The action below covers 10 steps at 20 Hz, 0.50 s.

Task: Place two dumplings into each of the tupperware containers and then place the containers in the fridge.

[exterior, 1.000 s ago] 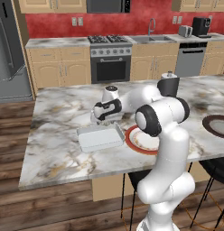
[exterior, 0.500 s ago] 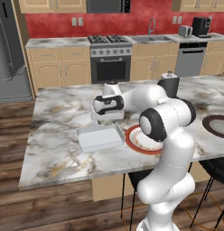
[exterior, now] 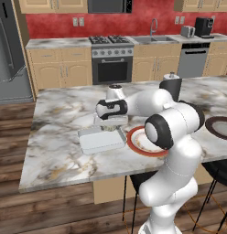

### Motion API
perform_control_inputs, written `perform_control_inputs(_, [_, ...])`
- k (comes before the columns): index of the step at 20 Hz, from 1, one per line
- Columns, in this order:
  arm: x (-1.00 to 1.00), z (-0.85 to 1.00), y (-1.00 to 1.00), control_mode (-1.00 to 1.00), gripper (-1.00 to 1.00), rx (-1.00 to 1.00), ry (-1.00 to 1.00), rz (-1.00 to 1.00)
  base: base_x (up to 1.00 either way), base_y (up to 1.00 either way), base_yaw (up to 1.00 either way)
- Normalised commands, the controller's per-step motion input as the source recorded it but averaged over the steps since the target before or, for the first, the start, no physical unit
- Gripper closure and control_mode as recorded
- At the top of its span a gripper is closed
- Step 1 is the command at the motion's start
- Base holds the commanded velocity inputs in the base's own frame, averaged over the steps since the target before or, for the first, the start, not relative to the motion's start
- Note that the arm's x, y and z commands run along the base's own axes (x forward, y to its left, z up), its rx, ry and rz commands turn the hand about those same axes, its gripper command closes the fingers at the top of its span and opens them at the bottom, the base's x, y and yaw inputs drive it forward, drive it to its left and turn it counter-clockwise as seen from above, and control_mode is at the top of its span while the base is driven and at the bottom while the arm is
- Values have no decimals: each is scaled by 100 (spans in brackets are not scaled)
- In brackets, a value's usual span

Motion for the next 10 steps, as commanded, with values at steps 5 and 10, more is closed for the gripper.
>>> perform_control_inputs(5, [18, -9, -2, -100, 100, 0, 0, 0, 0, 0, 0])
perform_control_inputs(10, [13, -28, 0, -100, -100, 0, 2, 0, 0, 0, 0])
